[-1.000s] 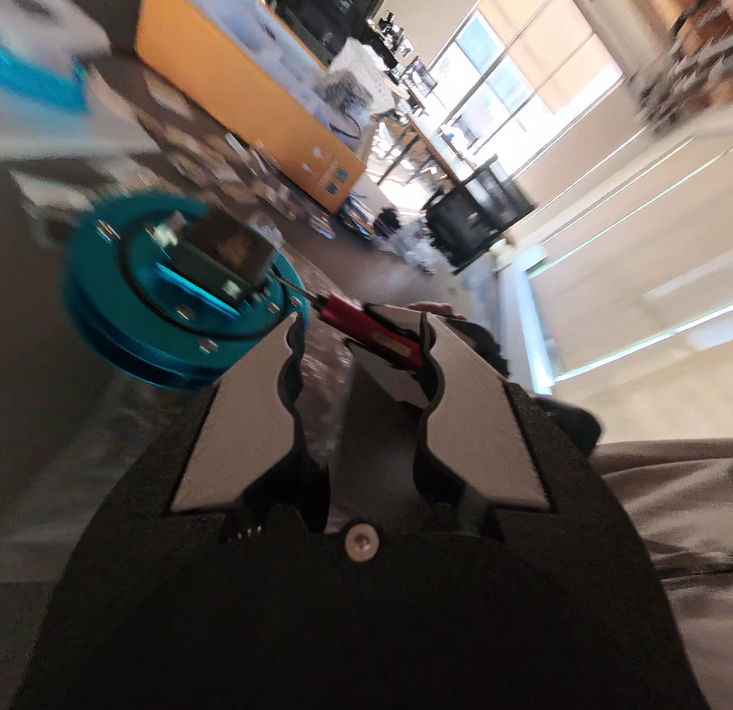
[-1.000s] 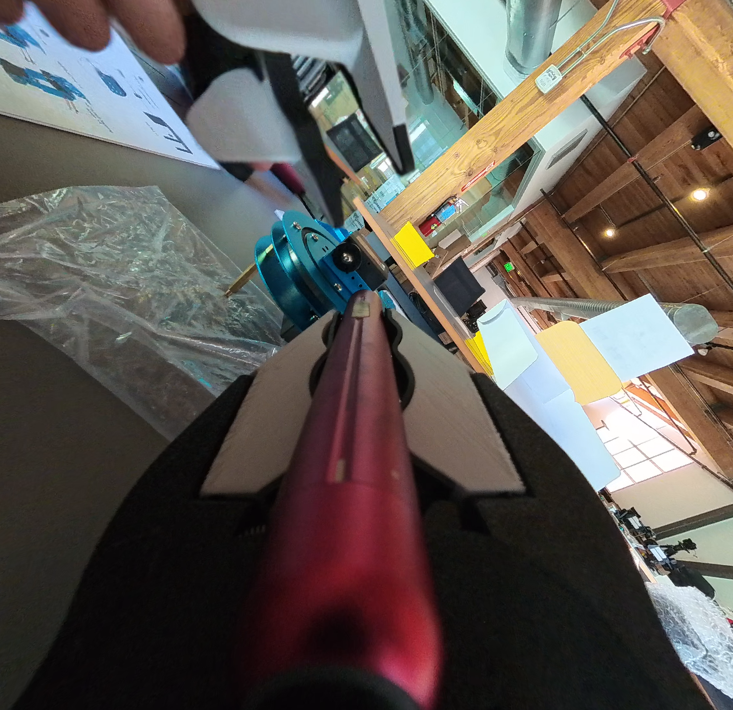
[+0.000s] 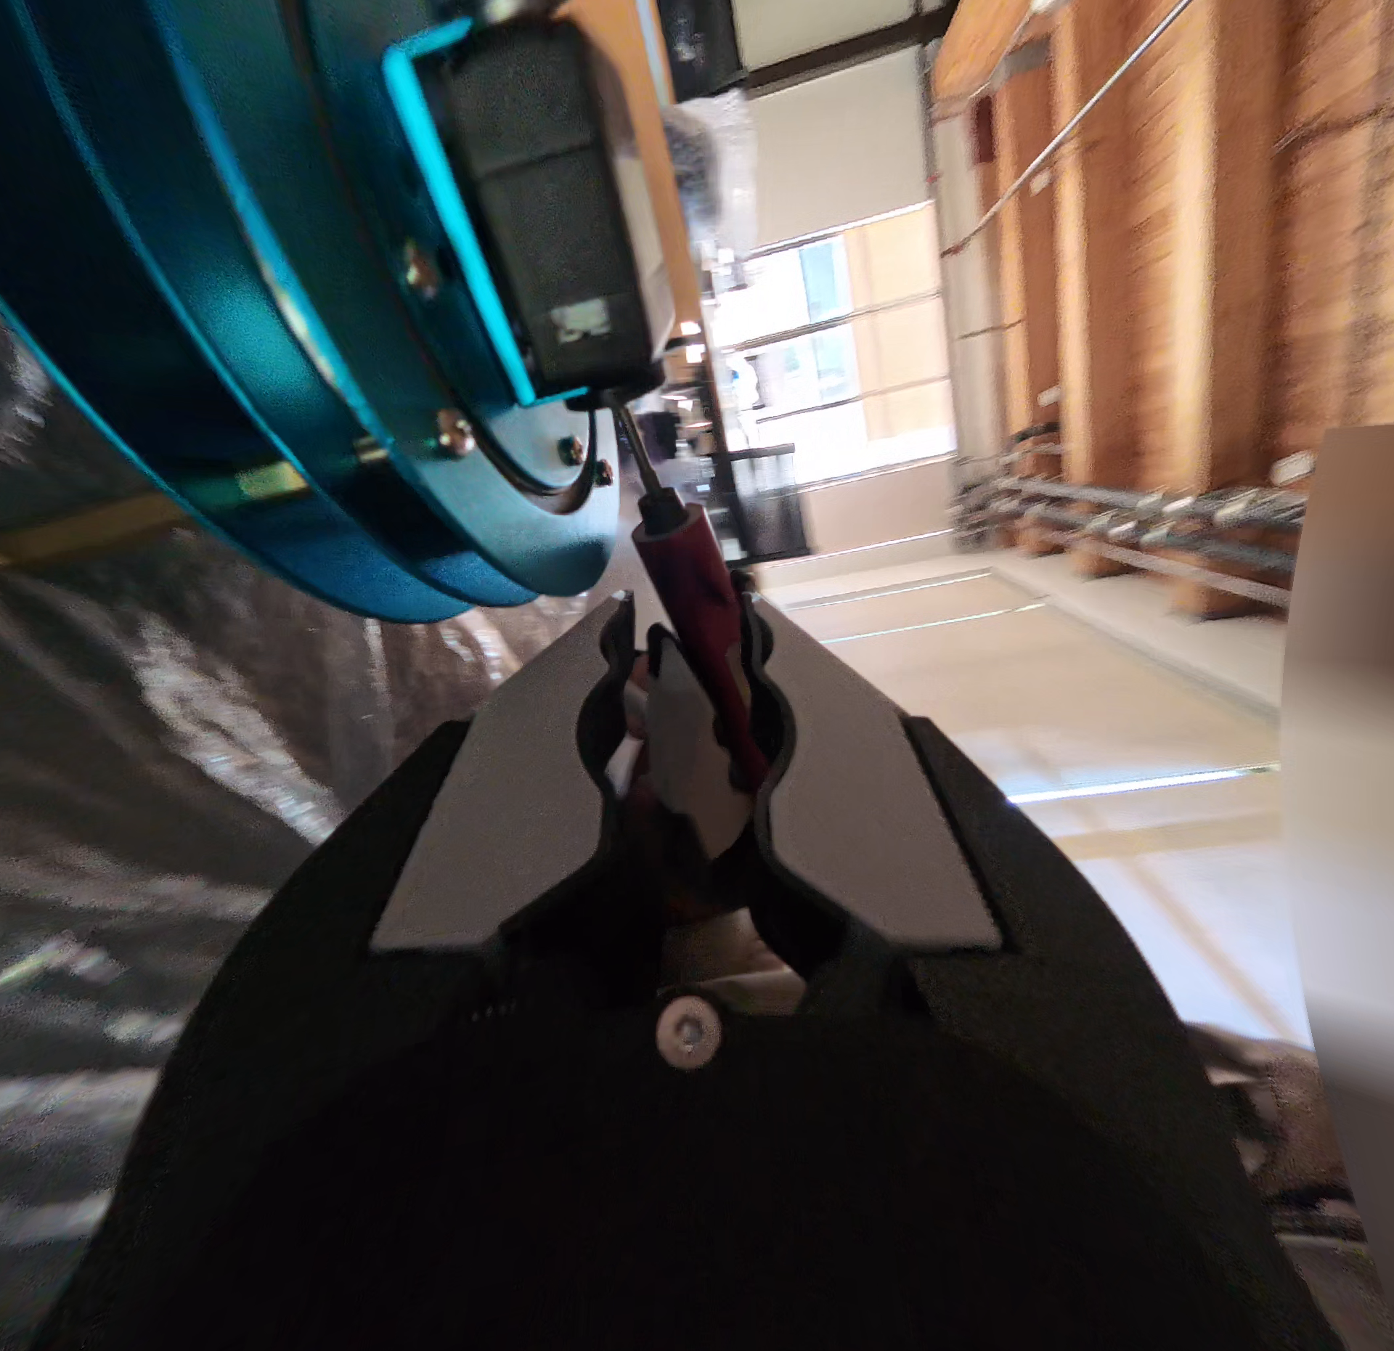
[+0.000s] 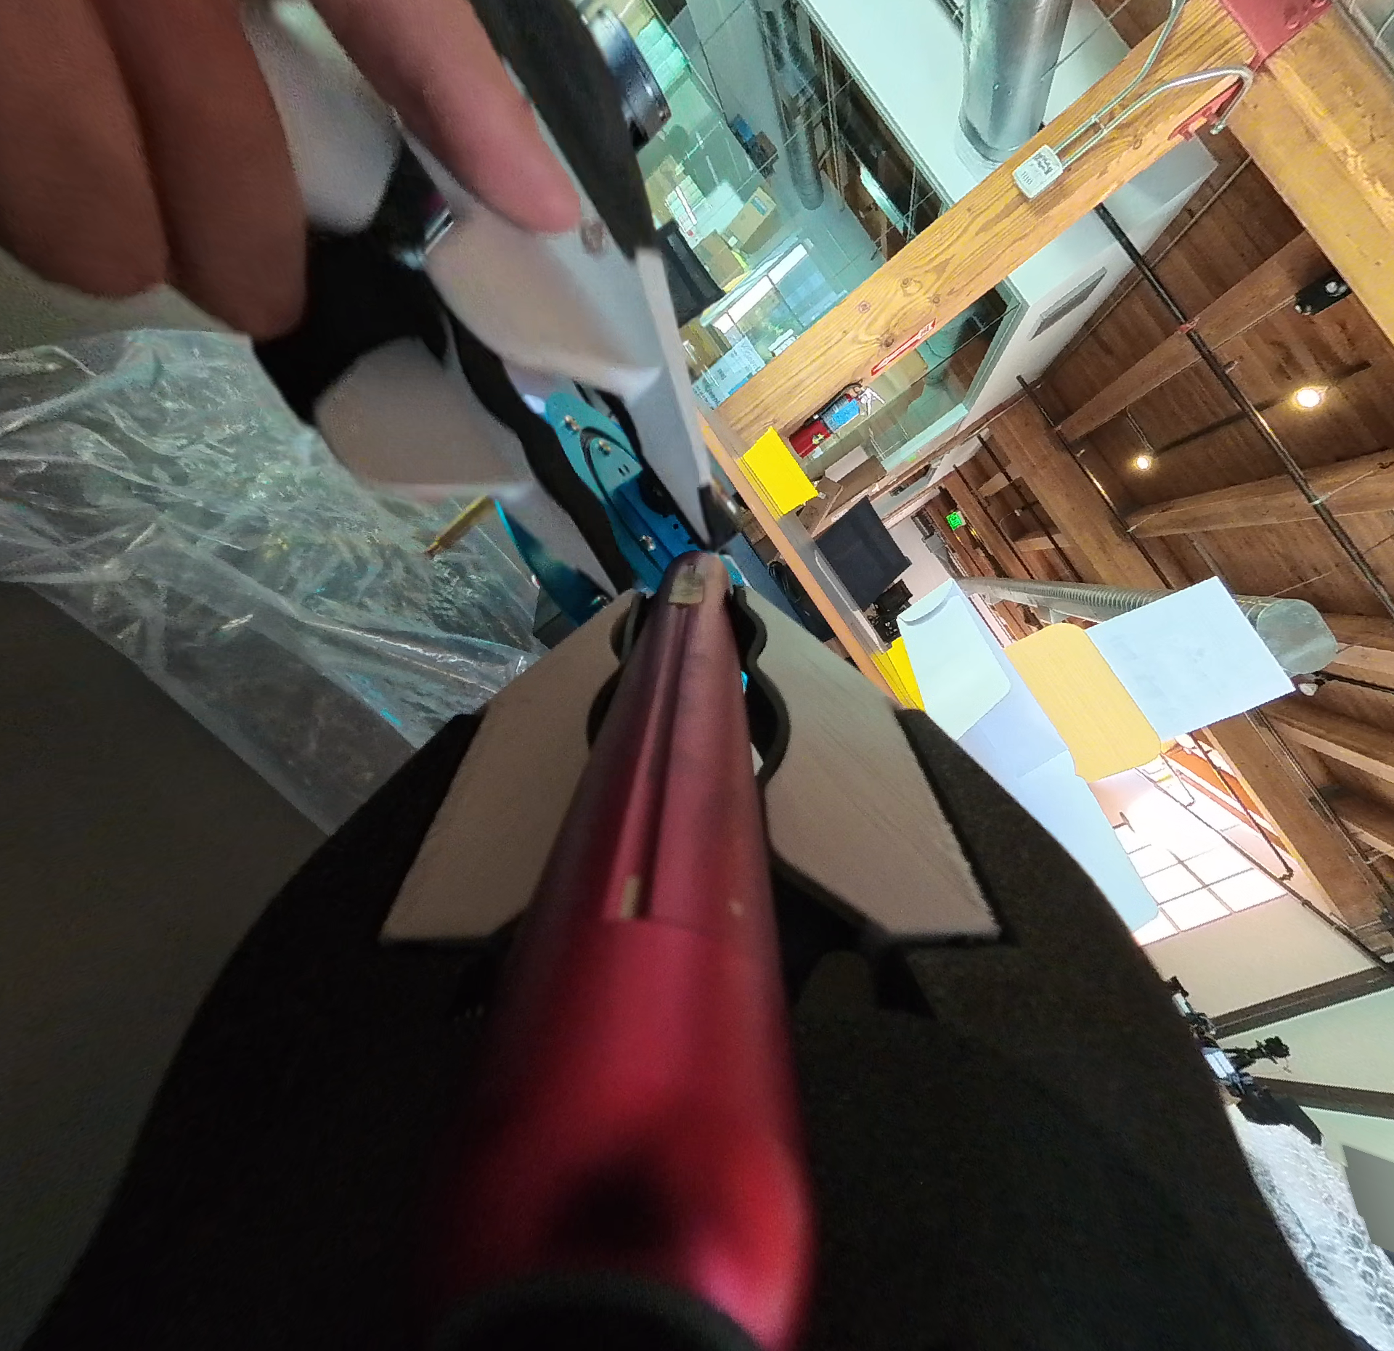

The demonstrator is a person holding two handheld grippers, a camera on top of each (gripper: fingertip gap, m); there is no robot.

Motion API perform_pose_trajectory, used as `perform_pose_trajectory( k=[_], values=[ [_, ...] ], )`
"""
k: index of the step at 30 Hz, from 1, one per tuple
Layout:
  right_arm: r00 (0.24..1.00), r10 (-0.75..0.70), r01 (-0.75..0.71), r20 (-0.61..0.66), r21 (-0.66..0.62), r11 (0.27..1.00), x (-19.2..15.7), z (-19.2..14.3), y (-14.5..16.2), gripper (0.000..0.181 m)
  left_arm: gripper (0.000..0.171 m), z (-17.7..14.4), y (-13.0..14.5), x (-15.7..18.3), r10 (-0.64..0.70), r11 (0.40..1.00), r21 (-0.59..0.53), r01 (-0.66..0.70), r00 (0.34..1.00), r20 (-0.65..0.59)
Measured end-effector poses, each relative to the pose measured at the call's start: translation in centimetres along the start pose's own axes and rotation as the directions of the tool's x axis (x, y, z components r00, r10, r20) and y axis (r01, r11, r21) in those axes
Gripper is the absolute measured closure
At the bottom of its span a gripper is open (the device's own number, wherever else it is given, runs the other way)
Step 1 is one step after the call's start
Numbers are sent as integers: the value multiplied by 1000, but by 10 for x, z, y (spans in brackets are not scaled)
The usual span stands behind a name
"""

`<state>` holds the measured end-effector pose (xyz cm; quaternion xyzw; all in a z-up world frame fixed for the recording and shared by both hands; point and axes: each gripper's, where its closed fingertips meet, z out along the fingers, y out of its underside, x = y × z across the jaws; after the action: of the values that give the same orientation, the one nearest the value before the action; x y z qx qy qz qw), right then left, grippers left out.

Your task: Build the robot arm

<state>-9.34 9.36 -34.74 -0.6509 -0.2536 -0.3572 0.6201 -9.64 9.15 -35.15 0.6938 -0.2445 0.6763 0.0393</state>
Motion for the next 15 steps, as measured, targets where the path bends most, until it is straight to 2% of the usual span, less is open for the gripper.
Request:
perform_pose_trajectory(
  k=[2, 4, 7, 9, 10, 12, 14, 15],
  values=[
    [1000, 6, -6, 2, 2, 1000, 0, 0, 0, 161, 145, -16, -5, 4, 193, 981, -27, -191, 977, 92],
    [1000, 16, -16, 4, 4, 1000, 1, 0, 0, 161, 143, -28, -11, 17, 393, 919, -95, -383, 912, 122],
    [1000, 26, -26, 6, 5, 1000, 1, 0, 0, 161, 141, -33, -13, 21, 665, 740, -245, -626, 736, 128],
    [1000, 29, -29, 6, 4, 1000, 1, 0, 0, 161, 141, -30, 1, 12, 769, 615, -353, -705, 636, 69],
    [1000, 27, -27, 6, 4, 1000, 1, 0, 0, 161, 140, -26, 8, 11, 791, 576, -369, -729, 611, 28],
    [1000, 25, -25, 6, 5, 1000, 1, 0, 0, 161, 142, -17, 13, 9, 809, 547, -349, -761, 588, -15],
    [1000, 29, -29, 7, 6, 1000, 1, 0, 0, 161, 145, -9, 9, 9, 802, 566, -303, -767, 597, -15],
    [1000, 30, -30, 7, 7, 1000, 1, 0, 0, 161, 152, -6, 8, 9, 794, 579, -284, -764, 608, -17]
  ],
)
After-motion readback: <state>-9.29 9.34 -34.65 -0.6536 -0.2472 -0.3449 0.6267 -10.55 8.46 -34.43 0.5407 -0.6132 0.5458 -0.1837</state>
